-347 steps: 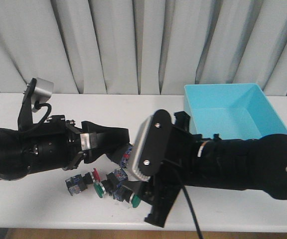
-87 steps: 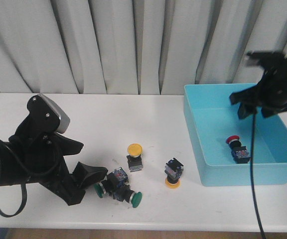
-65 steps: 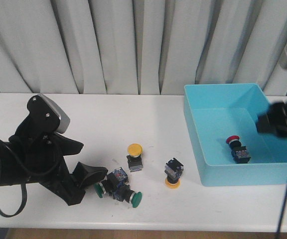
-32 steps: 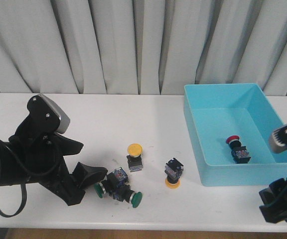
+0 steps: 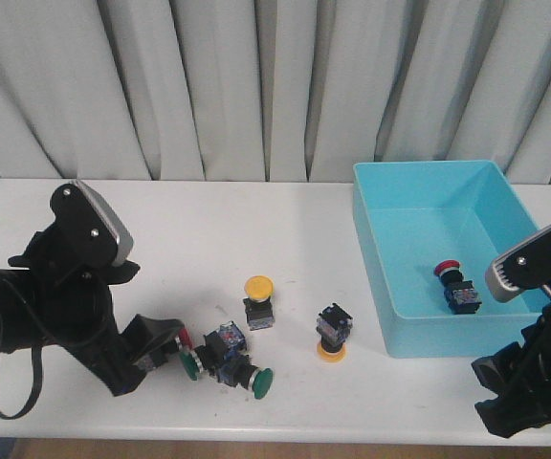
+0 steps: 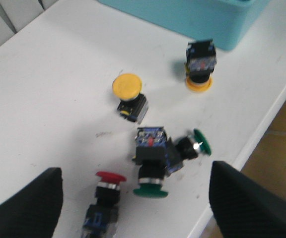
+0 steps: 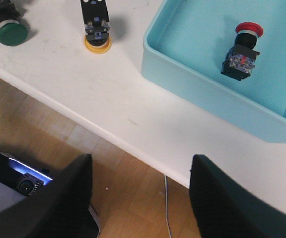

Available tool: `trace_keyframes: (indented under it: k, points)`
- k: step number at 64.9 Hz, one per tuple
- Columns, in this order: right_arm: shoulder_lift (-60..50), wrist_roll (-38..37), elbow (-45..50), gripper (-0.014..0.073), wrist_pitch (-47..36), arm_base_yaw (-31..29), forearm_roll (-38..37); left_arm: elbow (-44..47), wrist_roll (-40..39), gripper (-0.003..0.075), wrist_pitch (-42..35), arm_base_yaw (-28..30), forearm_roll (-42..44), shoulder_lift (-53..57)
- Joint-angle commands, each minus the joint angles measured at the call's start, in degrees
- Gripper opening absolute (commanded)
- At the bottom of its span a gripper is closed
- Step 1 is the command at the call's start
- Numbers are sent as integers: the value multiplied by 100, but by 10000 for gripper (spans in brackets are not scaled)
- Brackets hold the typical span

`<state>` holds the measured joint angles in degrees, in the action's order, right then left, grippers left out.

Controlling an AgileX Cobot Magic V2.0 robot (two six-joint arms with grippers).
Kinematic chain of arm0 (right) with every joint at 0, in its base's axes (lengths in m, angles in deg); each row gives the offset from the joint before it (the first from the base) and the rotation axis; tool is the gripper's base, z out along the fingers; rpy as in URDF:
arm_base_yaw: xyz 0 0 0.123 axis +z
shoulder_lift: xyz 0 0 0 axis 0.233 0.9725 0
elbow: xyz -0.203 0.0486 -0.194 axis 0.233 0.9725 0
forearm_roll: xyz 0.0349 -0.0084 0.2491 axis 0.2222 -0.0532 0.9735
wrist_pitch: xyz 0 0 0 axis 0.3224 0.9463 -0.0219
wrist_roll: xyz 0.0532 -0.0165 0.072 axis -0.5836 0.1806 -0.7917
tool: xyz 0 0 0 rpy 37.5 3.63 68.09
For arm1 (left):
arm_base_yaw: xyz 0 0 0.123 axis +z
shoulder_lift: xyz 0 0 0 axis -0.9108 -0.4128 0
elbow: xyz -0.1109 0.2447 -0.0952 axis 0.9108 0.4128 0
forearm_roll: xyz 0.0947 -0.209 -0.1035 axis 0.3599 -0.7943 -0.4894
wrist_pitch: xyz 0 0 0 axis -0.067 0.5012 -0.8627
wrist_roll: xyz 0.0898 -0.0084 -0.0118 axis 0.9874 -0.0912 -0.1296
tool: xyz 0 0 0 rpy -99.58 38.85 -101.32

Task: Pick red and yellow buttons and place in box
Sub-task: 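Withdraw the right gripper from the box toward the robot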

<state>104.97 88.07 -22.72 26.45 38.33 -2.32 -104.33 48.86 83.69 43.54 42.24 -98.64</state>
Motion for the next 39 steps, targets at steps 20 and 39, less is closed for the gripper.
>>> trace_keyframes:
  k: [20,39]
  points:
    - [-89,5,-139,418,-296,2,-72,-133,-3752,594,460,147,3405,138]
    - [-89,5,-139,418,-350,2,12,-133,-4735,594,-22,152,3605,114]
